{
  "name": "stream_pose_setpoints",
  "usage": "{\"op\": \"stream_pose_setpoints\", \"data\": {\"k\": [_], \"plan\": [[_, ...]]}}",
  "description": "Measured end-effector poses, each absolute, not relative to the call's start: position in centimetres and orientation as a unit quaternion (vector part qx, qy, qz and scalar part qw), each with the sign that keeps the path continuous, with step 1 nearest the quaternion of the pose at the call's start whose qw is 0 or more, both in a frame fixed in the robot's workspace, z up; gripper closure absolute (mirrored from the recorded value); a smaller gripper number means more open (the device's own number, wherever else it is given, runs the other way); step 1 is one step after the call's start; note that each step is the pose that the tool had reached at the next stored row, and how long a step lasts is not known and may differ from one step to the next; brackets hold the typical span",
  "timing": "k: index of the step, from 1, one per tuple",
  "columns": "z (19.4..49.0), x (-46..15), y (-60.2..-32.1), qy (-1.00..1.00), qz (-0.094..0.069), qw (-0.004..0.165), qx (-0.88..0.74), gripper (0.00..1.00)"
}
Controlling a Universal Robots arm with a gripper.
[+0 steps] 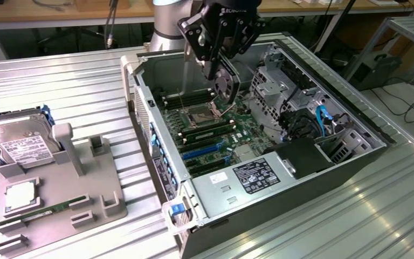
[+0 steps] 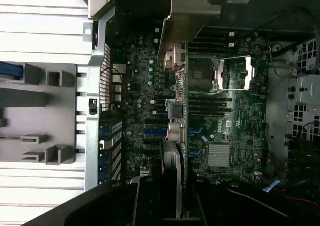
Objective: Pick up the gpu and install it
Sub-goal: 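Pick up the gpu and move the gpu toward the slot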
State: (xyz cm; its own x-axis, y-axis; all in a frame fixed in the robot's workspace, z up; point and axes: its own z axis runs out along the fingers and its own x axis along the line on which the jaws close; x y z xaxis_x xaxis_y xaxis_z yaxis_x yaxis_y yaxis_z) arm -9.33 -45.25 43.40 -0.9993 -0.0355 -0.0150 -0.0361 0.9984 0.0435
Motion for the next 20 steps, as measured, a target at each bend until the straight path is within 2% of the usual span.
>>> {"op": "stream_pose_setpoints", "data": {"k": [20], "plan": [[43.4,-4.4,-45.3,1.000,0.022,0.007,-0.018,0.72]]}}
